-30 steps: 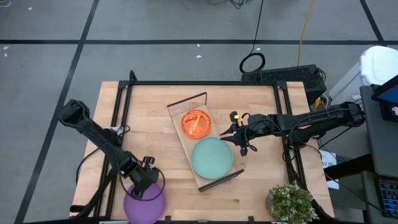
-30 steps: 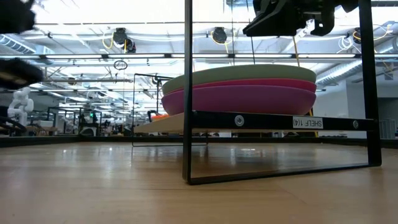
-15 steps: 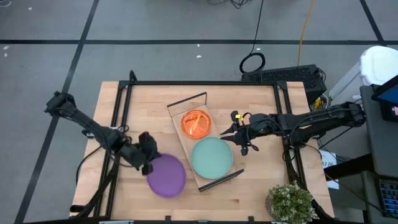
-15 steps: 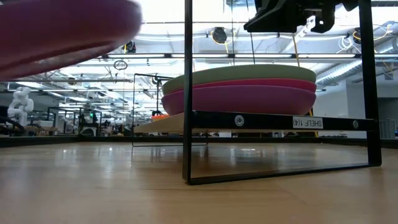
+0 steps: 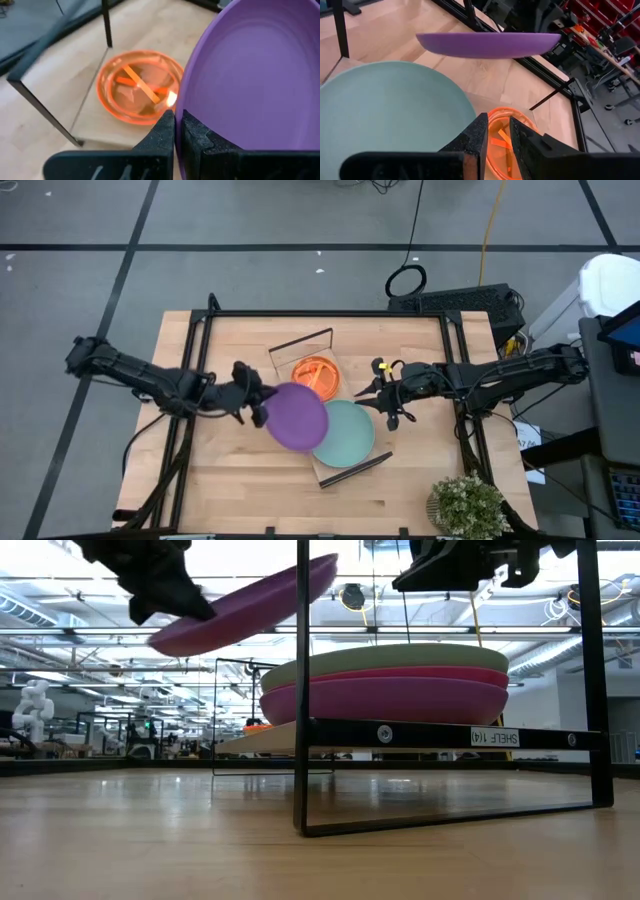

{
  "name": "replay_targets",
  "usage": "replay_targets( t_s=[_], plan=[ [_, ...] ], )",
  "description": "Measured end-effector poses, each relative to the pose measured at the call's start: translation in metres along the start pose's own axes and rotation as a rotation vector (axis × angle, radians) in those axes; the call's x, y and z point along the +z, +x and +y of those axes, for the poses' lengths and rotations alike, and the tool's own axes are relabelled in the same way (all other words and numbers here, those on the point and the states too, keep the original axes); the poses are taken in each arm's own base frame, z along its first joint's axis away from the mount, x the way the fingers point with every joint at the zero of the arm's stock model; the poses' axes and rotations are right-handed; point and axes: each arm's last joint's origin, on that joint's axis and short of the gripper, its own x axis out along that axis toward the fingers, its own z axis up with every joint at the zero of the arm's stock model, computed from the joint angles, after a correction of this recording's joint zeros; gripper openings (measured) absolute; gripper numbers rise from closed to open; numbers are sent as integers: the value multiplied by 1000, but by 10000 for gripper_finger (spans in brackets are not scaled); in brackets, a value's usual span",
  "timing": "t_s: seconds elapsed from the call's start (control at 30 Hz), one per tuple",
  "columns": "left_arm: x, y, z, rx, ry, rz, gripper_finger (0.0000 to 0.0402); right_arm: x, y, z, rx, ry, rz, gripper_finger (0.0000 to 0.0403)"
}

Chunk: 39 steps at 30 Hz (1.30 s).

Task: Place and stack plates onto a shelf
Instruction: Stack the purple plate on the gray plate on the shelf

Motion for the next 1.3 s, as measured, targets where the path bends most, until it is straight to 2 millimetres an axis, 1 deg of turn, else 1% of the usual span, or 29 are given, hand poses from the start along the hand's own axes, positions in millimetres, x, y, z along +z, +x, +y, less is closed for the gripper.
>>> replay_targets(
  t_s=[0.23, 0.33, 0.43, 0.5, 0.57, 0.63, 0.77, 0.97, 1.03, 1.13, 1.23, 1.3],
  plan=[
    [14, 8, 11, 33, -85, -76, 10, -1, 0, 2, 6, 84, 25, 61],
    [19, 8, 11, 20, -109, -113, 10, -2, -1, 8, -51, 65, 97, 44],
    [22, 8, 10, 9, -125, -136, 10, -1, -4, 13, -95, 43, 142, 17],
    [22, 12, 7, 5, -140, -147, 10, 2, -7, 17, -93, 28, 132, 5],
    [21, 18, 5, 7, -127, -146, 10, 6, -12, 19, -85, 0, 110, 4],
    [22, 25, 0, 11, -121, -141, 10, 11, -18, 20, -113, -6, 88, 5],
    [29, 41, -12, 20, -97, -115, 10, 17, -34, 20, -203, -11, 79, 1],
    [52, 57, -35, -7, -56, -62, 10, 25, -54, 19, -243, -9, 19, 1],
    [57, 61, -39, 16, -33, -15, 10, 26, -58, 19, -245, -19, 3, 1],
    [67, 67, -48, 20, -29, 11, 10, 27, -61, 20, -244, -24, -8, 0],
    [71, 76, -58, -26, 16, 55, 10, 27, -61, 20, -243, -34, -4, 0],
    [71, 83, -60, -65, 63, 105, 15, 27, -62, 20, -244, -36, -5, 0]
  ],
)
